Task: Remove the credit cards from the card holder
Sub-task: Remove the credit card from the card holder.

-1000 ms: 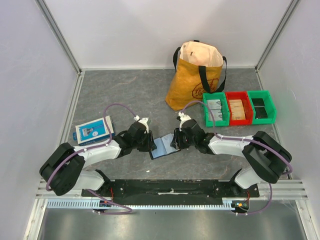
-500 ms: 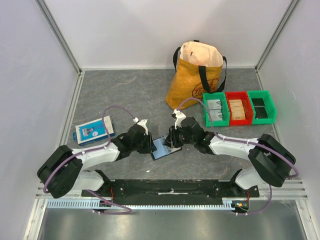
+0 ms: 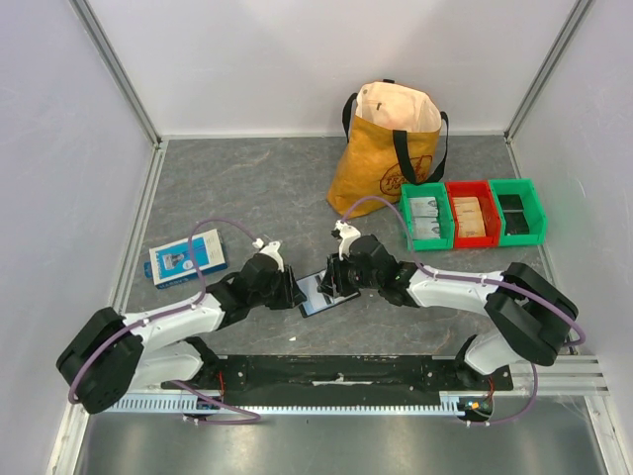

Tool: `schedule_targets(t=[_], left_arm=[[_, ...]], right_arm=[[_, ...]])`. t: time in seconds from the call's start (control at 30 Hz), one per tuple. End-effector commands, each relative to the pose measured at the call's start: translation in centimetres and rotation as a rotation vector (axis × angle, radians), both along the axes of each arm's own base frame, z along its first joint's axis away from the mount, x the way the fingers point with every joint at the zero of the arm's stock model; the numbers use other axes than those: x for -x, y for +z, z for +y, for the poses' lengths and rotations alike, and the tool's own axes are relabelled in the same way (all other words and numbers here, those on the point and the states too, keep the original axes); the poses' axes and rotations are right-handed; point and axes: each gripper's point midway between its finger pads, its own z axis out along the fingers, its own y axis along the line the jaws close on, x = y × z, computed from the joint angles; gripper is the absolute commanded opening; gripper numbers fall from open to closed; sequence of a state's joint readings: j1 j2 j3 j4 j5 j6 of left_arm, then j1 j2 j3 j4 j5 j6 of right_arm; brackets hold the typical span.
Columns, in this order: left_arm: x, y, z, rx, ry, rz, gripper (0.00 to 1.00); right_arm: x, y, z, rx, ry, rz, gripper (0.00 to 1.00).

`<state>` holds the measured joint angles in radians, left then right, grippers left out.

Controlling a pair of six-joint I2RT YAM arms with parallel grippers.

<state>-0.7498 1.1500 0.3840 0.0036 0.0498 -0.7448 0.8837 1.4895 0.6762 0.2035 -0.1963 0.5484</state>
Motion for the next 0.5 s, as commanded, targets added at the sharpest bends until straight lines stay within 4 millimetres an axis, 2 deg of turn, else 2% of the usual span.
schedule_targets(t=[0.0, 0.13, 0.23, 0.33, 0.47], left_arm=[[-0.5, 1.6, 0.3, 0.027, 0.053, -0.034, 0.41], [-0.8, 3.9, 0.0, 0.078, 0.051, -0.085, 0.41], [-1.4, 5.4, -0.9, 0.119, 0.039, -0.114, 0.39], [-1.9, 5.6, -2.3, 0.15, 0.017, -0.107, 0.35], [-2.6, 4.5, -3.3, 0.145, 0.006, -0.083, 0.32]], right_arm=[[-1.8, 0.8, -0.8, 0.047, -0.054, -0.075, 0.38], [-2.2, 0.3, -0.8, 0.049, -0.052, -0.068, 0.38], [-2.6, 0.6, -0.5, -0.018, -0.039, -0.048, 0.38], [-3.3, 0.9, -0.6, -0.097, -0.03, -0.015, 0.38], [-3.6, 1.0, -0.3, -0.162, 0.002, 0.028, 0.38]])
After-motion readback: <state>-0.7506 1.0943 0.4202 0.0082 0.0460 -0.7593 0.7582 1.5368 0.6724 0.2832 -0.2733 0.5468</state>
